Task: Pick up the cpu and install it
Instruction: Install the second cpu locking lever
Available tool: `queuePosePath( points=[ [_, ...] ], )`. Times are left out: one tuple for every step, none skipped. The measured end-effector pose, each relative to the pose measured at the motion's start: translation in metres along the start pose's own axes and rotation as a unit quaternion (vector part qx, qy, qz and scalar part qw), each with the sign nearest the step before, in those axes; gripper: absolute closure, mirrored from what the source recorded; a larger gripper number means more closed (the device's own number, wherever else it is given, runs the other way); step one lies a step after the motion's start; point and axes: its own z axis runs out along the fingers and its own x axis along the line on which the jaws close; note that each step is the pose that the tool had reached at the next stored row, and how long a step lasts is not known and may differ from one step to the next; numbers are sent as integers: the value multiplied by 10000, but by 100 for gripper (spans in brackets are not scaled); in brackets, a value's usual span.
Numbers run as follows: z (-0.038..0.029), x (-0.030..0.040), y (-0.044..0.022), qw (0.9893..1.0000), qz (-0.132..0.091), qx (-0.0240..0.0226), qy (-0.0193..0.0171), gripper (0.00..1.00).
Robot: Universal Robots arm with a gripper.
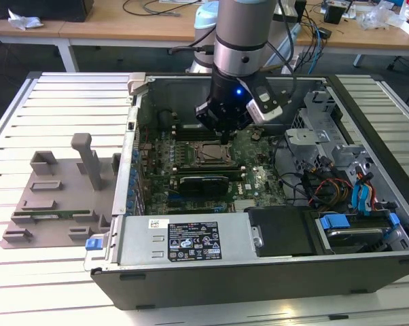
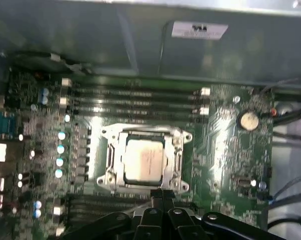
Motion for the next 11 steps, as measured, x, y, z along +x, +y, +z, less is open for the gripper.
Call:
queuePosePath(
  points=[
    [-1,1,-15,9999,0,-109,-7,89],
    [-1,2,-30,9998,0,-194,-13,89],
    [-3,3,-53,9997,0,-258,-16,89],
    [-7,7,-112,9995,0,-312,-20,89],
    [-11,10,-165,9994,-1,-342,-21,89],
    [-14,14,-220,9993,-1,-361,-23,89],
    [-19,20,-287,9993,-1,-369,-23,89],
    [-20,24,-329,9993,0,-370,-23,89],
    [-21,28,-358,9993,0,-369,-23,89],
    [-19,30,-371,9993,0,-370,-23,89],
    [-19,31,-383,9993,0,-369,-23,89]
  ],
)
